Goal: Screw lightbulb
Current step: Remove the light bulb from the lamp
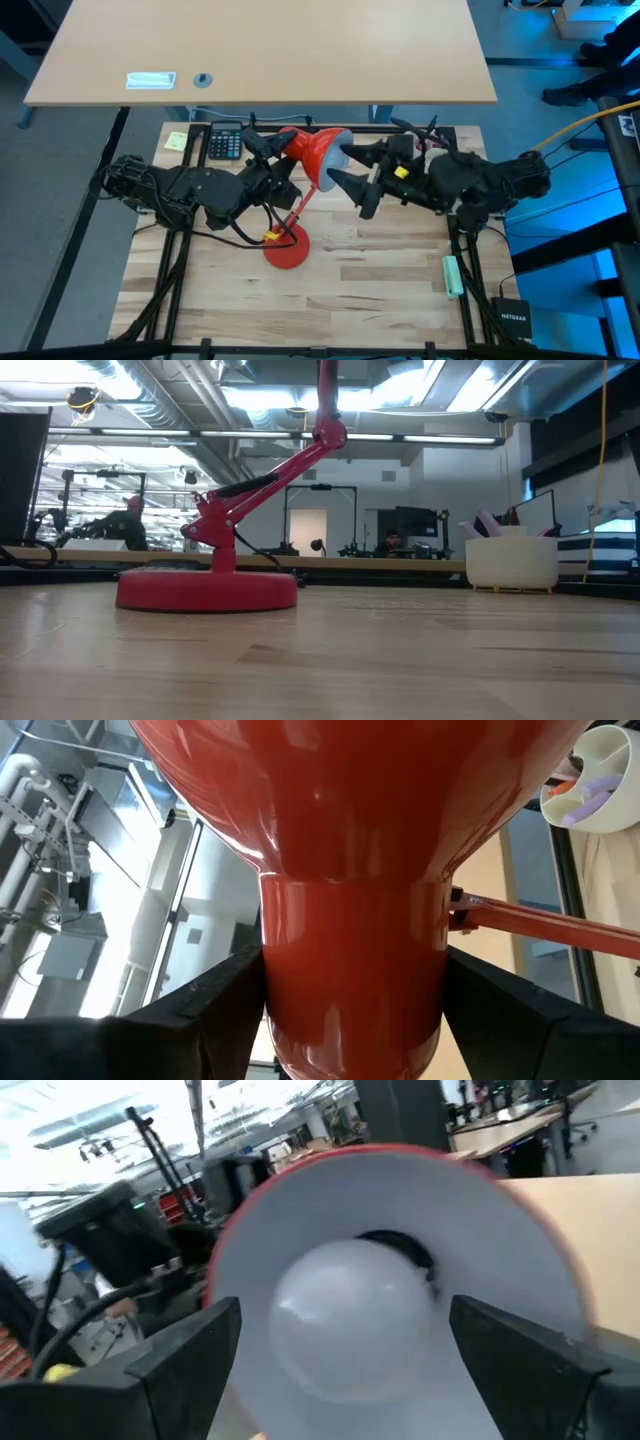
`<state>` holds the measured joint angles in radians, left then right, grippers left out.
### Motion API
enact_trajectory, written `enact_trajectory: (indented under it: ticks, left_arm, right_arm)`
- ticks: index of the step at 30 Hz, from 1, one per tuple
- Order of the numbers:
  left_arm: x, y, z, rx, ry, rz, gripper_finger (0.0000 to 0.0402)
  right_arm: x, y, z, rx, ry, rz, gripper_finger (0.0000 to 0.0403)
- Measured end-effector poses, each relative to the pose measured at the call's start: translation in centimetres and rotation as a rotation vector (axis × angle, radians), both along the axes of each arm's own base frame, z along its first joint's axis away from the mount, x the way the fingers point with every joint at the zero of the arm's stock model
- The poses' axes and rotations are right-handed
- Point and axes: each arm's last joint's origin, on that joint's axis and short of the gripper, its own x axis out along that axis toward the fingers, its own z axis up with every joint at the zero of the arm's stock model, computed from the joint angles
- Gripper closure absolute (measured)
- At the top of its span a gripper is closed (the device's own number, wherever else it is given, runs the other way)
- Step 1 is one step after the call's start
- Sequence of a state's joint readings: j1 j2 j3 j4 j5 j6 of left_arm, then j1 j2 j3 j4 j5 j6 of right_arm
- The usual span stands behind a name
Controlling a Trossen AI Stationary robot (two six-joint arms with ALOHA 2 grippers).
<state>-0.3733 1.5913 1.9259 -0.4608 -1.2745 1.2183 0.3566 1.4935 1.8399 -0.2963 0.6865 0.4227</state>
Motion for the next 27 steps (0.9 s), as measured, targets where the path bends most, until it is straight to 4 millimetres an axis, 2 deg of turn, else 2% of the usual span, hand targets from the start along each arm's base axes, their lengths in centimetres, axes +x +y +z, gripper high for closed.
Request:
enact_trajectory:
  ticks: [8, 17, 27]
  left_arm:
    - [0.0, 0.0, -0.1, 0.001, 0.007, 0.000, 0.0140]
    - [-0.1, -0.2, -0.2, -0.001, 0.011, -0.004, 0.0140]
    - [-0.1, -0.2, -0.2, -0.001, 0.011, -0.002, 0.0140]
  right_arm:
    - [1.3, 0.5, -0.6, 0.015, 0.020, 0.006, 0.0040]
    - [1.3, 0.4, -0.5, 0.011, 0.008, -0.027, 0.0045]
    - [1.8, -0.2, -0.7, 0.002, 0.020, -0.019, 0.0136]
